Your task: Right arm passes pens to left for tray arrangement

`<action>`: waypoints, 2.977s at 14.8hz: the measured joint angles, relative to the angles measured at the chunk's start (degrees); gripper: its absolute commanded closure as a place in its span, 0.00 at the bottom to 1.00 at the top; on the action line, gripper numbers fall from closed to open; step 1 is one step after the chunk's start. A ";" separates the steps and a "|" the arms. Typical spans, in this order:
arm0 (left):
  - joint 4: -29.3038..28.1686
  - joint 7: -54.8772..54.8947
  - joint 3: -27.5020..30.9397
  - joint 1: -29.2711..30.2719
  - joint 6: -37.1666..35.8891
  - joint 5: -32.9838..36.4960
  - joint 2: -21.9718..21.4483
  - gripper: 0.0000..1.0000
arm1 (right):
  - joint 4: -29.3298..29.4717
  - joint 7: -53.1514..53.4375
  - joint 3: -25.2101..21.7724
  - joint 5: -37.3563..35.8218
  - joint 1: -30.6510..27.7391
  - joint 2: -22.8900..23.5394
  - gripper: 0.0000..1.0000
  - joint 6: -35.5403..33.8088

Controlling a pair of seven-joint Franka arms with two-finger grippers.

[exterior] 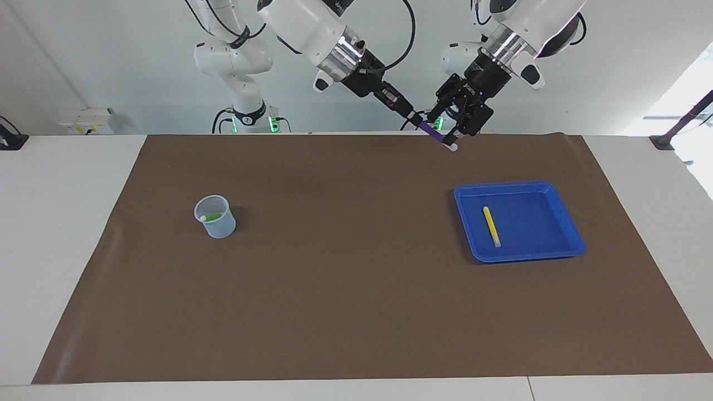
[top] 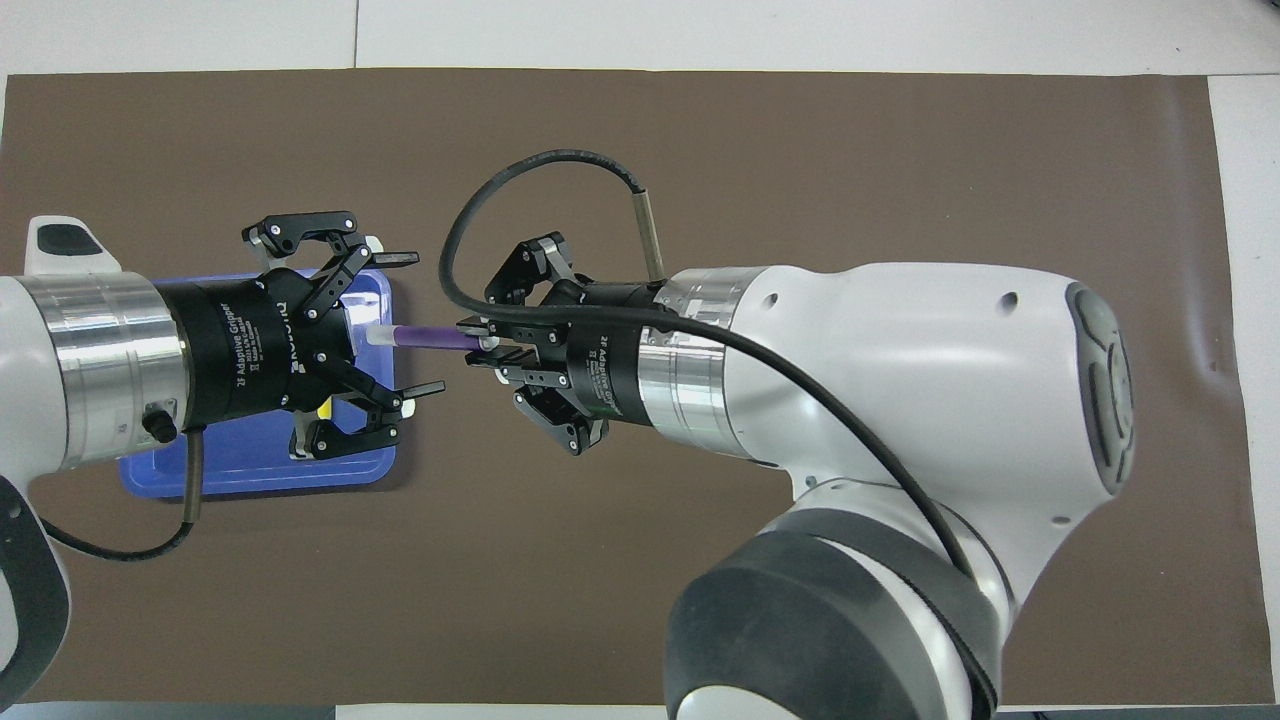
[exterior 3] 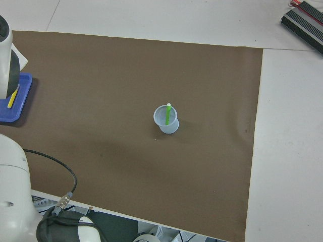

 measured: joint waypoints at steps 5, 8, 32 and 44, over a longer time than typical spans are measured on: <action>-1.45 -0.25 -0.07 -0.19 0.36 -0.01 -1.01 0.23 | 0.20 0.03 0.07 -0.01 -0.02 0.00 1.00 1.13; -1.47 -0.25 -0.07 -0.19 0.37 -0.01 -1.29 0.37 | 0.21 0.03 0.07 -0.01 0.00 0.00 1.00 2.15; -1.81 1.42 0.20 -0.08 0.65 -0.01 -1.97 1.00 | 0.23 0.03 0.21 -4.97 0.07 0.10 0.06 2.19; -3.94 16.42 0.89 7.88 -3.19 0.00 -1.95 1.00 | -1.85 -29.73 -13.78 -25.39 -0.76 -0.34 0.00 -18.56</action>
